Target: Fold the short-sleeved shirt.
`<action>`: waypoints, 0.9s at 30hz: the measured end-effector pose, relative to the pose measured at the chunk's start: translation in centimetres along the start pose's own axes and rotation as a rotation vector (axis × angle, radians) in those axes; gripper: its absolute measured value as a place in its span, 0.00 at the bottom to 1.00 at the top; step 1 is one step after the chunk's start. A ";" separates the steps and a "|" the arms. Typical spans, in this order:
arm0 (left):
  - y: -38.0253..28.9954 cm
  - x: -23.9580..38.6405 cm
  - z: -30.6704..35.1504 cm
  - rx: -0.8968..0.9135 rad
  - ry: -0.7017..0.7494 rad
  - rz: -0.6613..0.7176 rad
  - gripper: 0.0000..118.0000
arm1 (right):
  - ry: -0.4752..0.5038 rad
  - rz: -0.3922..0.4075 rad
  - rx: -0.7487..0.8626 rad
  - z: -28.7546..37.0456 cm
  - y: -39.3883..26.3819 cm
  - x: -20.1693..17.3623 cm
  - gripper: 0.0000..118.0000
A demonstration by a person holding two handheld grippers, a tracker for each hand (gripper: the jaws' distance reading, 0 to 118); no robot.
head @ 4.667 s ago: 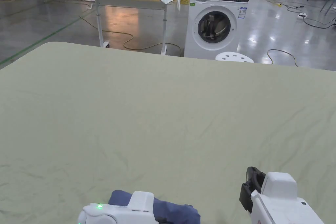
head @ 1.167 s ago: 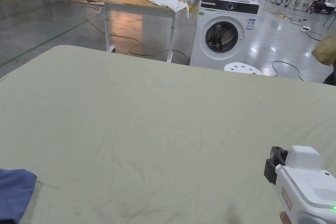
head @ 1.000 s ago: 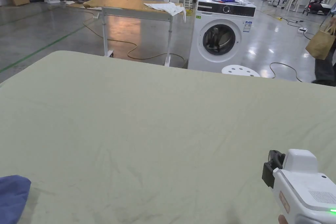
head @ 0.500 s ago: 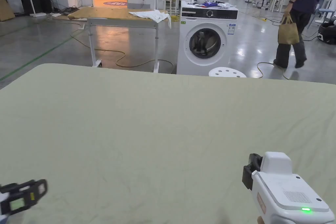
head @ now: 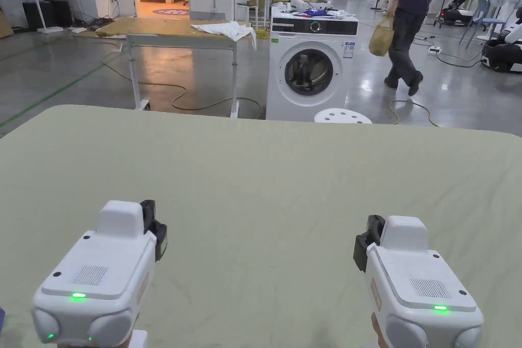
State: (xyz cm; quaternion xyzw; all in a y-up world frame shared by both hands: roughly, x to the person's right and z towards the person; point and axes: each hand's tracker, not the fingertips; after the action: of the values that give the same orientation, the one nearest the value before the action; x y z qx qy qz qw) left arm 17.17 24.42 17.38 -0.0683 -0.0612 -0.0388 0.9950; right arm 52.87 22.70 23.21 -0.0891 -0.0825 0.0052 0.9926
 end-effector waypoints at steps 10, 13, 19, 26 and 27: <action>0.2 1.3 0.2 0.036 -0.010 0.028 0.00 | 0.001 0.002 0.032 0.6 0.7 0.3 0.01; 0.1 0.8 0.6 0.039 -0.004 0.040 0.00 | 0.000 0.006 0.033 0.7 0.5 0.4 0.01; -0.6 -0.3 0.8 0.012 0.017 0.075 0.00 | 0.014 0.007 0.024 1.0 0.3 0.0 0.01; -0.4 -0.3 1.2 0.017 0.024 0.050 0.26 | 0.035 0.010 0.023 1.0 0.3 -0.6 0.12; -0.3 -0.3 1.2 0.018 0.028 0.049 0.39 | 0.028 0.013 0.025 1.0 0.3 -0.8 0.25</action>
State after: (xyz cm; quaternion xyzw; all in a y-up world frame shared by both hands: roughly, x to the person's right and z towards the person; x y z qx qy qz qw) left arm 16.69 24.27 18.57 -0.0604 -0.0461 -0.0147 0.9970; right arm 51.96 23.11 23.98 -0.0774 -0.0678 0.0114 0.9946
